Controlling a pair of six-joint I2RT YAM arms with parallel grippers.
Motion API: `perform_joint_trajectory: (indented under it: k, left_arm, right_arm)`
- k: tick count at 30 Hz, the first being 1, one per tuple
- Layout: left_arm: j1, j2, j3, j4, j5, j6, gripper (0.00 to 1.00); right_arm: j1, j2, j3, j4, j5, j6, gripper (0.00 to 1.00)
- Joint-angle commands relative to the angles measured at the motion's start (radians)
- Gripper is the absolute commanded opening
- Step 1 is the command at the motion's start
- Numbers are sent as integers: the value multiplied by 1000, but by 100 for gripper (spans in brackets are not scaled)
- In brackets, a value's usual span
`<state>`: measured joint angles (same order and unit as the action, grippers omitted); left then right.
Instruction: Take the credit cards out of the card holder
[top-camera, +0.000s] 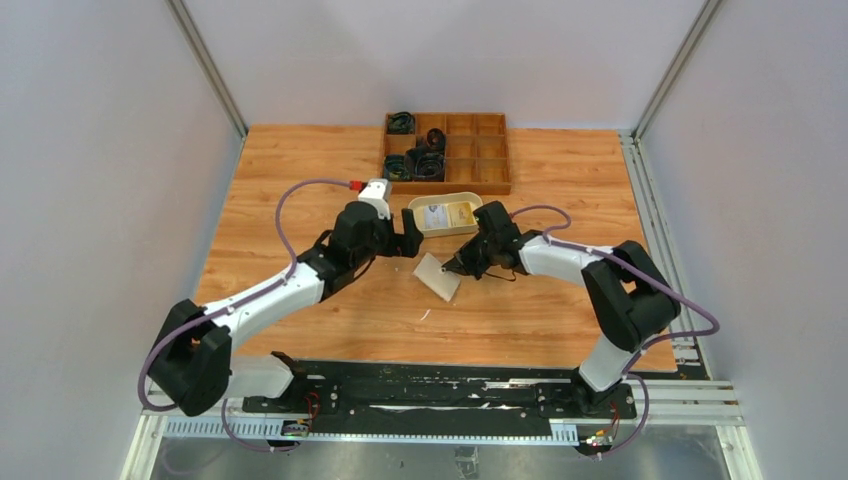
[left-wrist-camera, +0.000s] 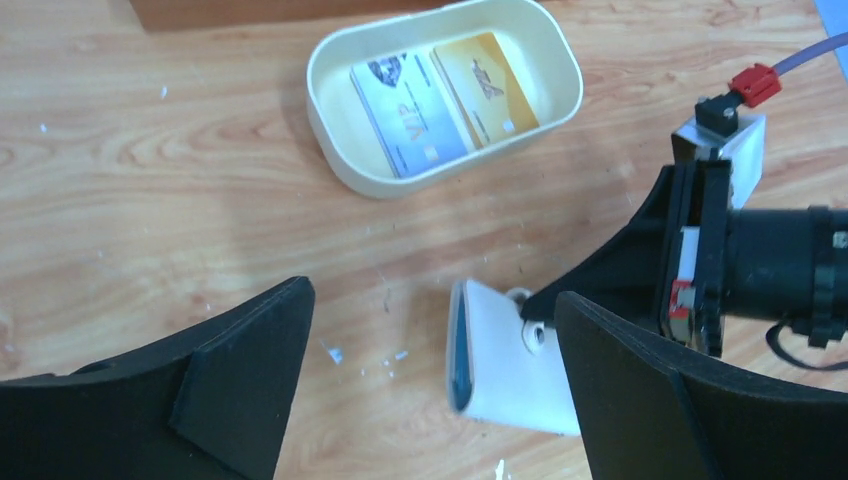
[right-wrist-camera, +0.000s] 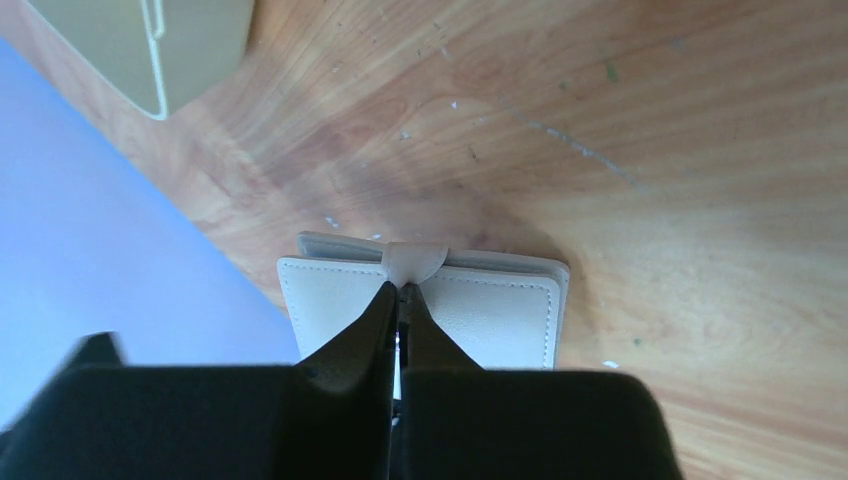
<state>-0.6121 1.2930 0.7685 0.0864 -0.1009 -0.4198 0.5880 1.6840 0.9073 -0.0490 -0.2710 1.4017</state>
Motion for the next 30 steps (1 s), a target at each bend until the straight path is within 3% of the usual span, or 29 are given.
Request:
perform_joint_trajectory:
  k: [1,5,9,10,12,14,19,20,22,23,26,30]
  left_arm:
    - [-46,-62,-87,76,-107,-93,100]
    - [-94,-46,-164,168,-82,-184,98]
    - [-150,58,-146,168,-117,-235,92]
    - [-159,89,-142,168,-130,-251,87]
    - [-165,146,-129,177,-138,-275,66]
    - [-171,183,-112,180,-164,-273,54]
    - [-170,210,-94,165,-242,-234,13]
    - [-170,219,-79,151,-244,-219,11]
    - [-170,237,-65,117,-245,-216,16]
    - [-170,241,-63,109,-251,-225,24]
    - [-170,238,-46,60,-272,-236,59]
    - [-170,260,38,-128,-366,-223,82]
  right_arm:
    - [-14,-64,-34,72,29,192,0]
    - [-13,-98,-57,79,67,290,0]
    - [-13,-107,-130,207,57,405,0]
    - [-13,-106,-143,240,48,424,0]
    - [-14,-95,-165,315,27,458,0]
    - [-13,-68,-184,423,-16,491,0]
    - [-13,-24,-257,728,-70,562,0]
    - [-13,-17,-283,810,-64,574,0]
    - [-15,-4,-326,929,-69,610,0]
    - [-15,5,-345,972,-69,623,0]
    - [-15,38,-403,1096,-67,658,0]
    - [-14,147,-451,1362,-107,727,0]
